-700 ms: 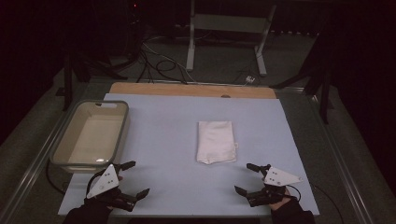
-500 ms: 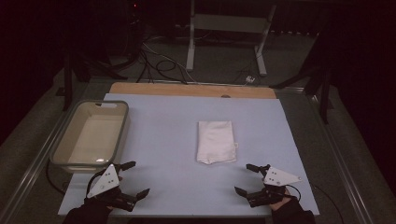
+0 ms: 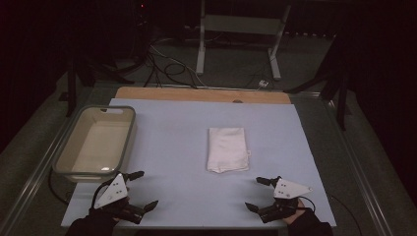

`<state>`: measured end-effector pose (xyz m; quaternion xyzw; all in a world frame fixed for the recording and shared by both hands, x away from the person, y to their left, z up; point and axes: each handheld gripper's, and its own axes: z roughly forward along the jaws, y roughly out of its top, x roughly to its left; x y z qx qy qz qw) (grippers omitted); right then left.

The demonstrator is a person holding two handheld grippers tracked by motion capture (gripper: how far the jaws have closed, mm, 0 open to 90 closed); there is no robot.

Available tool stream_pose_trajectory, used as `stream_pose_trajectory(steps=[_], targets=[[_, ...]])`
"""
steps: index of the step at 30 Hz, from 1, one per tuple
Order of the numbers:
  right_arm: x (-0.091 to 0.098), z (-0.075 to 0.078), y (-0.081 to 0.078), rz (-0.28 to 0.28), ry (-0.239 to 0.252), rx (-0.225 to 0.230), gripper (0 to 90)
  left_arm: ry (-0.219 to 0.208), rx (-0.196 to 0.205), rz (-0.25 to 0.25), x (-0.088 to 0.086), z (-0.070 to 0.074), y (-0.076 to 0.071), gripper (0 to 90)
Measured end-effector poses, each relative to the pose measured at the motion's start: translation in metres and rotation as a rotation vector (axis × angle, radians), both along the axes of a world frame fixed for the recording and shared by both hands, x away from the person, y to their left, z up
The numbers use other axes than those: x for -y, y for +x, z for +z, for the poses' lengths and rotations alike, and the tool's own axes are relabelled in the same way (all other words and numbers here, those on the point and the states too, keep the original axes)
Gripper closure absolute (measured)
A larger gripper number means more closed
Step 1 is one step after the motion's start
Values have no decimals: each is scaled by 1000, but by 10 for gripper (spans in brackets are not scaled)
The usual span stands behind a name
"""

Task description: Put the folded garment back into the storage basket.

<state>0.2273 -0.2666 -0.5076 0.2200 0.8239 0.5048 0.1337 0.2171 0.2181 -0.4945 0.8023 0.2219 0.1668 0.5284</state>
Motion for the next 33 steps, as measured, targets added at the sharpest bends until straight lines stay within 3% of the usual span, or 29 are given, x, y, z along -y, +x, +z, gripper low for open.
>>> stream_pose_trajectory(steps=[10,18,33], targets=[[-2,4,-3,0,-6,12,90,41,-23,-15,5,-2,0,0],[-3,6,-3,0,-10,15,92,46,-32,-28,8,-2,0,0],[-7,29,-9,-10,3,48,92,69,-29,-50,19,12,-1,0]])
